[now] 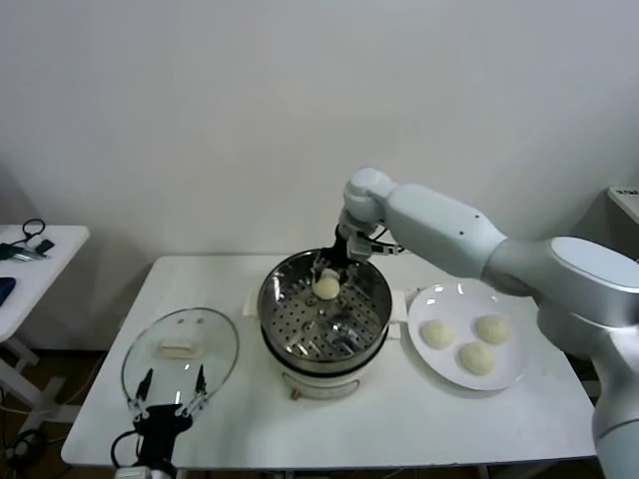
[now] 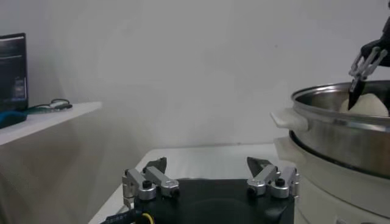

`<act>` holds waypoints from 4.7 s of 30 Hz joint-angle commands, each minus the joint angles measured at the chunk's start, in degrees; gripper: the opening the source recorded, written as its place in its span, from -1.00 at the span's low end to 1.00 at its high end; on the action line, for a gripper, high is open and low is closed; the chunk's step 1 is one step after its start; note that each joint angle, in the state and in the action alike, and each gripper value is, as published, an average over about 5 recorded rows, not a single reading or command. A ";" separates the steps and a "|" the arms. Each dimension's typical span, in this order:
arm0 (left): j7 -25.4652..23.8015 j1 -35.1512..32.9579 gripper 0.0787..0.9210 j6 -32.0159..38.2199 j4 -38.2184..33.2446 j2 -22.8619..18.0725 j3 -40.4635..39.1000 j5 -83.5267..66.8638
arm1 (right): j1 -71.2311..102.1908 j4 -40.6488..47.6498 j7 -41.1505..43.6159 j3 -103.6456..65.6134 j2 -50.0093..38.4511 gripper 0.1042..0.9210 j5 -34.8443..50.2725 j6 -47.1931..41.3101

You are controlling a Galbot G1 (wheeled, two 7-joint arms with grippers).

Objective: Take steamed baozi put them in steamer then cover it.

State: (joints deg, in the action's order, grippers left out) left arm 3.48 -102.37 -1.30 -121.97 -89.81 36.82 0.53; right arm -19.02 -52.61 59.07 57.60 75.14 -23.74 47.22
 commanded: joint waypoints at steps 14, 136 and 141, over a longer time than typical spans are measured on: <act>-0.03 -0.24 0.77 -0.02 -0.68 0.03 -0.08 0.07 | -23.15 -3.43 10.54 21.63 -13.20 0.76 53.09 -21.02; 1.13 -2.77 0.77 1.70 -4.74 1.13 -1.01 0.61 | -13.51 -19.40 -18.58 28.27 3.11 0.26 64.47 -78.43; 1.12 -2.65 0.77 1.69 -4.71 1.10 -1.00 0.61 | -13.01 -19.12 -18.77 27.96 3.18 0.32 64.55 -78.18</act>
State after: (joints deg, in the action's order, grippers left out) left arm 4.61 -105.09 0.42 -126.73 -88.73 35.79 1.16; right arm -34.53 -73.27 41.47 85.68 76.68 42.31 -30.11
